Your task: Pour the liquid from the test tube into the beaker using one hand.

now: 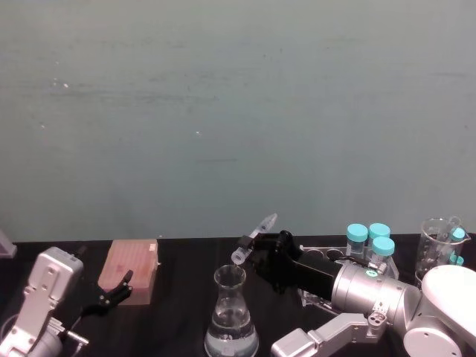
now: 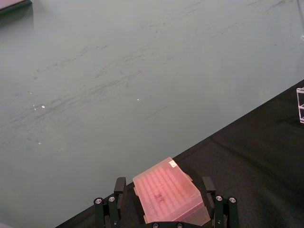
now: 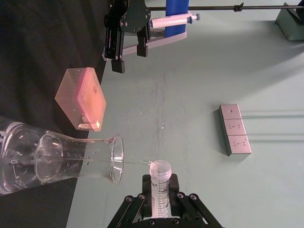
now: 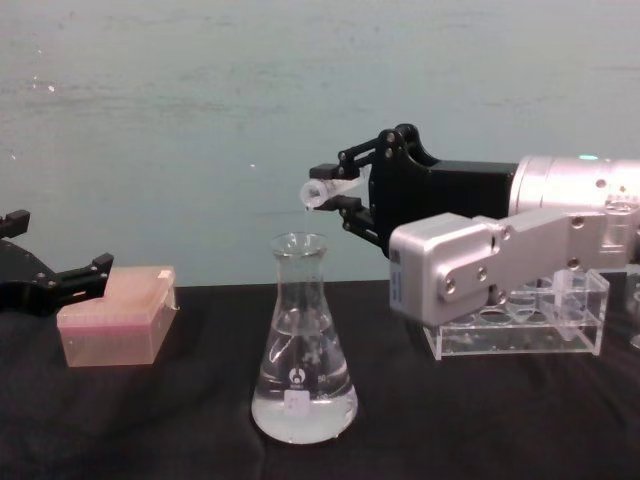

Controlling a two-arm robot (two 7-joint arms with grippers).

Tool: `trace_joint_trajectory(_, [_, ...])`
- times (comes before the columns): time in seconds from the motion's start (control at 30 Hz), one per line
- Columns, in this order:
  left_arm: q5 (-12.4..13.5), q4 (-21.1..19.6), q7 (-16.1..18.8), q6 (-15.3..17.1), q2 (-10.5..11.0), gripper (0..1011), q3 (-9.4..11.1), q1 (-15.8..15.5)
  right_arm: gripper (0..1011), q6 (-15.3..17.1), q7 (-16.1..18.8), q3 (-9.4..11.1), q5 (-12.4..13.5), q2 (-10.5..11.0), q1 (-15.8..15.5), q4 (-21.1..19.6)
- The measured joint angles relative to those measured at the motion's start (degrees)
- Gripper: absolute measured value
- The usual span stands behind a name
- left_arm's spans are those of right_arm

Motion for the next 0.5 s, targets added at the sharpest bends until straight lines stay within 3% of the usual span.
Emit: trace_joint_trajectory(0.5, [0.0,0.0,0.0,0.0,0.0,1000,0.0,0.0,198,0.5,-1.8,-1.0,-1.9,0.5,0.5,-0.1])
